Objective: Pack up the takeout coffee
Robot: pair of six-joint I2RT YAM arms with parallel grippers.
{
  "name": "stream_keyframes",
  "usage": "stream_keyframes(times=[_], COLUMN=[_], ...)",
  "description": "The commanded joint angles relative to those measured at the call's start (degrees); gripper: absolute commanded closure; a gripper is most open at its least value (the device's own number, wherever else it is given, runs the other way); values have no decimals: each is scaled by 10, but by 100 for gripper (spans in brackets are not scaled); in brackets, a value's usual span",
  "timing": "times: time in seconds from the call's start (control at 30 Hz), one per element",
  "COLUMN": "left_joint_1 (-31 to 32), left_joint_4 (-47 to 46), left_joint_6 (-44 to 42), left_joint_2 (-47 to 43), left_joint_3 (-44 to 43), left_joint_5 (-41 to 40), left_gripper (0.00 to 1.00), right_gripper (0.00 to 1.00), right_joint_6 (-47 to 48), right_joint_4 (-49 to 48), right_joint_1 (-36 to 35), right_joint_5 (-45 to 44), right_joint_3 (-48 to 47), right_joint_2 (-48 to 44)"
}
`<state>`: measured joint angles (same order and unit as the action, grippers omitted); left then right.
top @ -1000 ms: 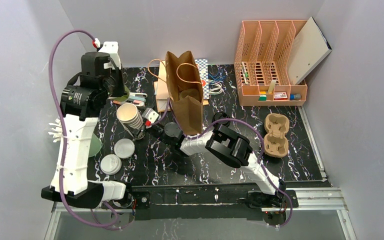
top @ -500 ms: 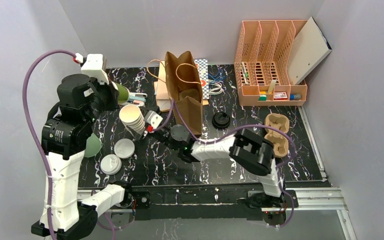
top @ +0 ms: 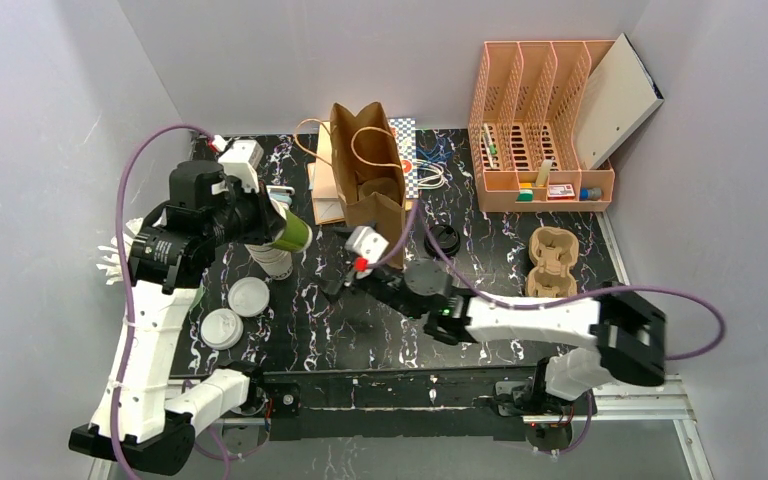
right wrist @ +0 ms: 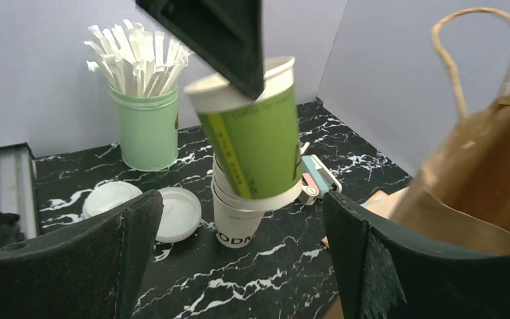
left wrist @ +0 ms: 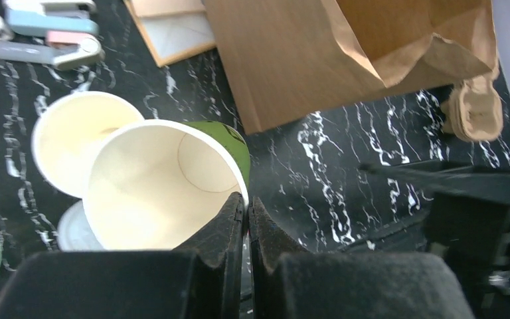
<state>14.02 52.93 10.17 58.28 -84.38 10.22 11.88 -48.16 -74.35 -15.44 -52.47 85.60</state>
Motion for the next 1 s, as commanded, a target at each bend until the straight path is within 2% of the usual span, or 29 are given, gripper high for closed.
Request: stream_keyframes(times=[0.0, 0.1, 0.27, 0.4, 0.5, 0.53, 0.73, 0.87, 0.97], left_joint_1=[2, 1, 4, 45, 129, 174, 401, 506, 562], left_joint_4=[-13, -18, -67, -130, -170, -179, -214, -234, -231], left_joint_6=[20, 34, 70, 112, 134, 144, 196, 219, 218], left_joint_2=[-29, -39, -73, -88, -79, -70, 15, 93, 158], left_joint_3=[35, 86, 188, 256, 290, 298, 308, 284, 250], left_joint_5=[97, 125, 104, 62, -15, -44, -246, -354, -418], left_gripper=[100, 100, 100, 100, 100, 100, 100, 100, 100], right_gripper=[2, 2, 2, 2, 2, 3, 2, 3, 10], right_joint_6=[-47, -84, -175, -221, -280, -294, -305, -335, -370], right_joint_4=[103, 186, 333, 413, 473, 480, 502, 496, 519], right_joint_1=[-1, -1, 1, 43, 137, 171, 335, 485, 542], right_joint_5=[-16, -36, -112, -44, 38, 63, 140, 241, 236], right_joint_3=[36, 48, 48, 75, 83, 88, 148, 175, 162], right_joint_2=[-106, -167, -228, -263, -272, -278, -329, -313, -273])
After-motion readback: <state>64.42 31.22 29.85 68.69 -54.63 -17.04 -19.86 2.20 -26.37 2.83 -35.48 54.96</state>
